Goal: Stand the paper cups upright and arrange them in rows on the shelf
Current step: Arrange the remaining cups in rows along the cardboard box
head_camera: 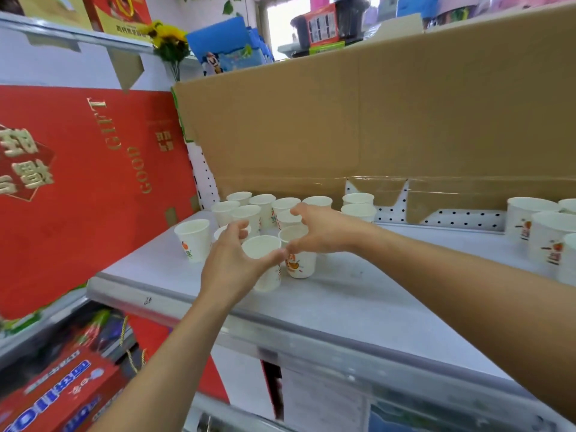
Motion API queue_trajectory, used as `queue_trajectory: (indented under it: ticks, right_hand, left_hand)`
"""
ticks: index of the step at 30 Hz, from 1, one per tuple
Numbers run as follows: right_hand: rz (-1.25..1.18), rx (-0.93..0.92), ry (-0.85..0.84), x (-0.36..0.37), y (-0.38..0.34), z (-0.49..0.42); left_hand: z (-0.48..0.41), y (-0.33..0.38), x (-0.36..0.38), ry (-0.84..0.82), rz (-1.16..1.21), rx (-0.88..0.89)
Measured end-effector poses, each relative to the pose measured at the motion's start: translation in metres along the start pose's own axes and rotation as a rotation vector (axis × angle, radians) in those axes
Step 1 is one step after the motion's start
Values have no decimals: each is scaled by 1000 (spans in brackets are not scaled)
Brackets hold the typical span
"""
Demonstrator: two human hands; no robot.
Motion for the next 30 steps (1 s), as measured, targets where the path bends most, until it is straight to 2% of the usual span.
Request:
queue_trajectory:
  ticks: [7, 11, 25, 30]
  right_hand:
    - [-61, -6, 57, -7, 6, 18]
    - [-59, 31, 2, -26, 27, 68]
    - [71, 450, -170, -127, 141, 283]
    - [22, 493, -190, -139, 158, 312]
  left_hand:
    - [7, 6, -2, -22, 45, 5]
    - [40, 23, 9, -62, 137, 74]
    - [129, 181, 142, -582, 290, 348]
    - [152, 221, 179, -769, 311, 382]
Point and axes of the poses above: each hand's wrist, its own z-axis away from the middle knuckle, its own x-axis out of the palm, y = z × x, the point moved 4 cm from there along -z, towards the middle knuckle, and after that the axes turned 7 degrees about -x, right-handed, at the moved point
